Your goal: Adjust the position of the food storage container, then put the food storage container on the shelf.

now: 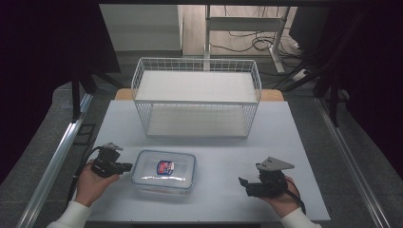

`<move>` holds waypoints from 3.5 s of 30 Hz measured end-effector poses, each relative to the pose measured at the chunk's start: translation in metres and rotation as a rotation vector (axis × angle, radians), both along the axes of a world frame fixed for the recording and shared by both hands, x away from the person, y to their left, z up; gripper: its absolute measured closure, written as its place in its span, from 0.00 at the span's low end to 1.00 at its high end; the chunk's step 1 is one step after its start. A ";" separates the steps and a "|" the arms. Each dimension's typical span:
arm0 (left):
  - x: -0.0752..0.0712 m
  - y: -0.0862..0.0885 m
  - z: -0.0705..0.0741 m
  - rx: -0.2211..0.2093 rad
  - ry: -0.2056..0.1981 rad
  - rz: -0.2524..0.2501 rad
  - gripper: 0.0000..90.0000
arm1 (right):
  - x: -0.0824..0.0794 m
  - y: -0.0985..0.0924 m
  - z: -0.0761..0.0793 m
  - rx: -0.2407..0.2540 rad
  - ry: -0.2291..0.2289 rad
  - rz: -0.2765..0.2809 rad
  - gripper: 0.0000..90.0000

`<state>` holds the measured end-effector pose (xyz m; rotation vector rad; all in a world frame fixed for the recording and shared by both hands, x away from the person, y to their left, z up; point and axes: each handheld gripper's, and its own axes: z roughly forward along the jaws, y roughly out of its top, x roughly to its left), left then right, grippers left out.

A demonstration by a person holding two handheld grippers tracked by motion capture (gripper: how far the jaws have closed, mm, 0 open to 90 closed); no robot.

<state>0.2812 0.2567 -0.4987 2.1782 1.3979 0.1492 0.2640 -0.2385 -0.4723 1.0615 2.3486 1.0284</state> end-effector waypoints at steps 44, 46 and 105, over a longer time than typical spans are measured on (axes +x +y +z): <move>-0.001 -0.089 0.003 -0.047 0.033 -0.180 1.00 | 0.001 -0.004 0.003 0.014 -0.004 -0.015 0.20; 0.000 -0.091 0.003 -0.056 0.033 -0.183 1.00 | 0.000 -0.004 0.004 0.016 -0.004 -0.016 0.20; -0.022 -0.056 0.007 -0.500 -0.058 -0.018 0.15 | 0.002 0.012 0.001 0.208 0.115 0.098 0.18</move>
